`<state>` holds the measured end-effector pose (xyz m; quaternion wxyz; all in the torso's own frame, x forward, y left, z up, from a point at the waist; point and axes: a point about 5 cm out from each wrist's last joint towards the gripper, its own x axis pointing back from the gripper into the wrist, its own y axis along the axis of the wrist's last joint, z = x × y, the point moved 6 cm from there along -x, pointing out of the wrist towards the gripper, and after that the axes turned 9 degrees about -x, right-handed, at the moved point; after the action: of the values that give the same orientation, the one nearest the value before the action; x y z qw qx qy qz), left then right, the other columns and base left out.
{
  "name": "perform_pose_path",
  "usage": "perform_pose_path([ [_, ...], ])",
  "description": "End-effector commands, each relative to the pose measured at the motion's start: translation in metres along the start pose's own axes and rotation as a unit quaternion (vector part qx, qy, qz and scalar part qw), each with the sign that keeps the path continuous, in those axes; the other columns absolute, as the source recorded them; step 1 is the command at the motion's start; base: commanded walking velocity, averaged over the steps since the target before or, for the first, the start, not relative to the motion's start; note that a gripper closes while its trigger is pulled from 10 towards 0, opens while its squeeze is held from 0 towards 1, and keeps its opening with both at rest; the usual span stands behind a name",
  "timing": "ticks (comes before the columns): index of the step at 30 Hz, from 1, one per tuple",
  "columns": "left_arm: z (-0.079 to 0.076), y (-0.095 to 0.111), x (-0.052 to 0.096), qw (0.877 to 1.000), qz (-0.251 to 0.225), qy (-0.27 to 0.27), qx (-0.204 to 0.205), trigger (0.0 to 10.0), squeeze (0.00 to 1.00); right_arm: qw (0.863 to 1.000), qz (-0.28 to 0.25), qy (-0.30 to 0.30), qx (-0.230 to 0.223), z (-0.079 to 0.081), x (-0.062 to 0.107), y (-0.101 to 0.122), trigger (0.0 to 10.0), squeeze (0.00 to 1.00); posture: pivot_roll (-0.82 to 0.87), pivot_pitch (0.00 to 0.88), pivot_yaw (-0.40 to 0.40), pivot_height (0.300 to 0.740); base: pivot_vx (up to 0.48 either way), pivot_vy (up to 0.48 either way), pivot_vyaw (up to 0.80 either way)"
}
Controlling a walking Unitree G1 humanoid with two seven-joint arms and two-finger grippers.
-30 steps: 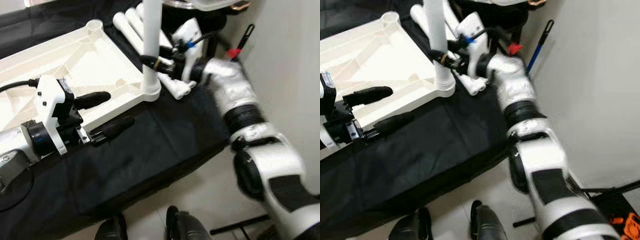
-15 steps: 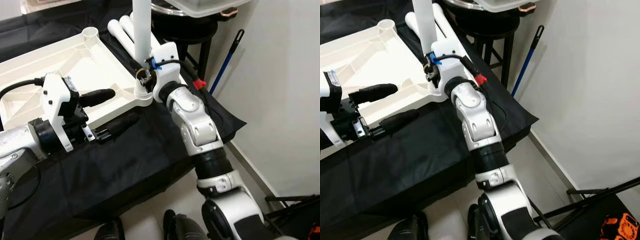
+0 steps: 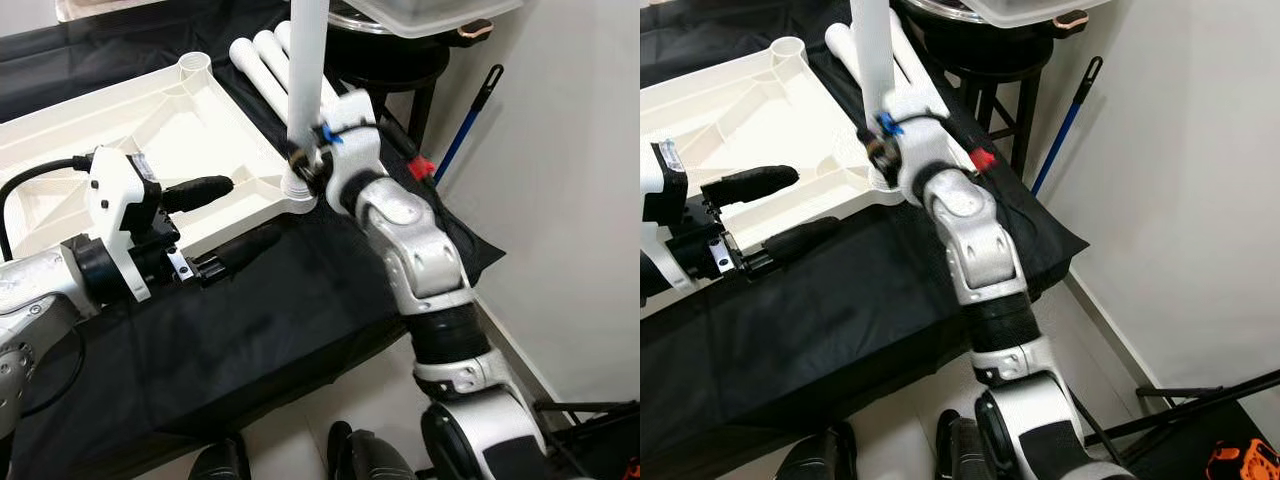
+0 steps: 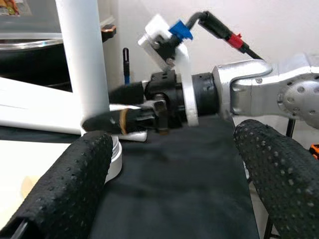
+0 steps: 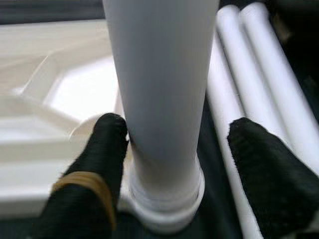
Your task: Building children table
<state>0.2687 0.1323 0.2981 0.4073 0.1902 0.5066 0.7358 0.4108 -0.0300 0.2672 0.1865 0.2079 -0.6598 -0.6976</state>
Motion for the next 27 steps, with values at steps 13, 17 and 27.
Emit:
perform_pose_path([
  [13,-0.006,-0.001,0.0,1.0,-0.001,-0.016,0.002,10.0,0.0,0.971,-0.022,0.238,0.004,-0.01,0.029,0.042,10.0,0.0,0.04,0.274,-0.069,0.74,0.0,0.0,0.0],
  [17,-0.006,0.001,0.0,1.0,0.001,-0.017,0.001,10.0,0.0,0.958,-0.002,0.286,0.006,-0.014,0.027,0.036,10.0,0.0,0.05,0.28,-0.068,0.74,0.0,0.0,0.0],
  [27,-0.008,0.004,0.004,1.0,0.006,-0.018,0.001,10.0,0.0,0.957,-0.029,0.286,0.026,-0.022,0.007,0.064,10.0,0.0,0.08,0.309,-0.067,0.74,0.0,0.0,0.0],
])
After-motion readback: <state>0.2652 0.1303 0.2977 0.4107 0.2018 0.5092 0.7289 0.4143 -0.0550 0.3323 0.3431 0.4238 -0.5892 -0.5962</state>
